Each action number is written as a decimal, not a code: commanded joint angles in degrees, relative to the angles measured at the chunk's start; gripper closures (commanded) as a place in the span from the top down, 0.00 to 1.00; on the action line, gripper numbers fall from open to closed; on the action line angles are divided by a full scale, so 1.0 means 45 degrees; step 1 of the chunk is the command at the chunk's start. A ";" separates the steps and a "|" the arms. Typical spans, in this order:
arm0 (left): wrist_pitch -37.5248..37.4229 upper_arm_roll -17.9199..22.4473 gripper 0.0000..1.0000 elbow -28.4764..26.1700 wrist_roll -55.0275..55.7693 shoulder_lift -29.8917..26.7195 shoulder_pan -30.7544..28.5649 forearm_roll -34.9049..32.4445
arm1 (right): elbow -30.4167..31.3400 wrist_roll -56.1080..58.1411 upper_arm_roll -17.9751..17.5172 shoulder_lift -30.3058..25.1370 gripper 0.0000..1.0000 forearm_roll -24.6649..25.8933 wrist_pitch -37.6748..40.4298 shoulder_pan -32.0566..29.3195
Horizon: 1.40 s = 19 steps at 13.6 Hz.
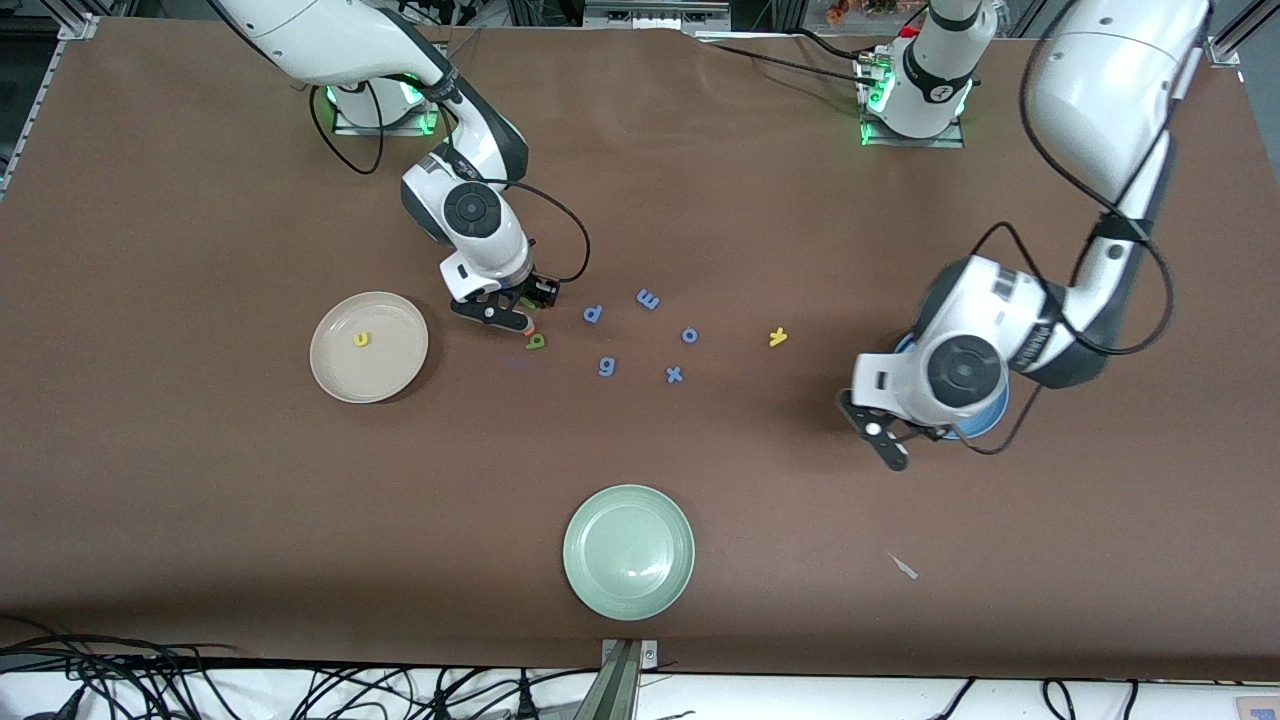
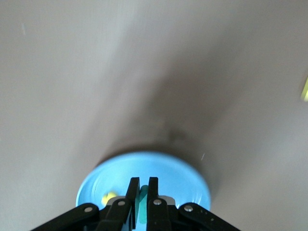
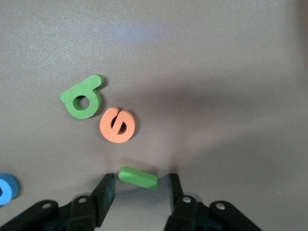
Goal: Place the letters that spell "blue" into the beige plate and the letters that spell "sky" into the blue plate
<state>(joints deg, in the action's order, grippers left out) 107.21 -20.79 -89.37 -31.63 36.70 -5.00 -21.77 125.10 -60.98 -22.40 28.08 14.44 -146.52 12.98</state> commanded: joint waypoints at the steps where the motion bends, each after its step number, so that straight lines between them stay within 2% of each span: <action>1: -0.0250 -0.0087 0.00 -0.1092 -0.0726 -0.0127 -0.0858 0.0248 | 0.0072 -0.0140 0.0057 0.0070 0.50 0.0345 -0.0097 -0.0033; 2: -0.0230 -0.0106 0.18 -0.1309 -0.0726 -0.0127 -0.1209 0.0268 | 0.0072 -0.0121 0.0057 0.0050 0.49 0.0345 -0.0097 -0.0052; 4: -0.0249 -0.0165 0.98 -0.1409 -0.0726 -0.0243 -0.1291 0.0268 | 0.0072 -0.0120 0.0076 0.0031 0.42 0.0345 -0.0078 -0.0052; 7: -0.0522 -0.0886 1.00 -0.1175 0.0380 -0.0615 -0.1155 0.1280 | 0.0072 -0.0120 0.0076 0.0011 0.38 0.0345 -0.0058 -0.0052; 9: -0.0542 -0.1820 1.00 -0.1194 0.1825 -0.0616 -0.1115 0.1362 | 0.0053 -0.0101 0.0076 -0.0105 0.36 0.0345 0.0039 -0.0052; 11: -0.0523 -0.2311 1.00 -0.1272 0.3252 -0.0441 -0.0728 0.1381 | -0.0084 0.0152 0.0251 -0.0533 0.36 0.0325 0.0389 -0.0072; 14: -0.0173 -0.2333 1.00 -0.1389 0.4855 -0.0069 0.0696 0.1284 | -0.0940 0.1300 0.0369 -0.1217 0.36 0.0111 0.2706 -0.0130; 16: 0.0392 -0.2314 0.98 -0.1545 0.4840 0.0086 0.1479 0.1128 | -0.1411 0.2529 0.0699 -0.1511 0.36 0.0052 0.3980 -0.0208; 19: 0.2496 -0.2372 0.98 -0.3043 0.4762 -0.0009 0.1737 0.0095 | -0.1432 0.3221 0.1014 -0.1630 0.37 -0.0512 0.4083 -0.0228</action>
<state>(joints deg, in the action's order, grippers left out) 112.83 -31.54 -98.42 -10.06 37.52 3.59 -18.64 118.41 -48.19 -18.18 20.95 13.98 -128.82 12.01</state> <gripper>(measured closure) 0.013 0.639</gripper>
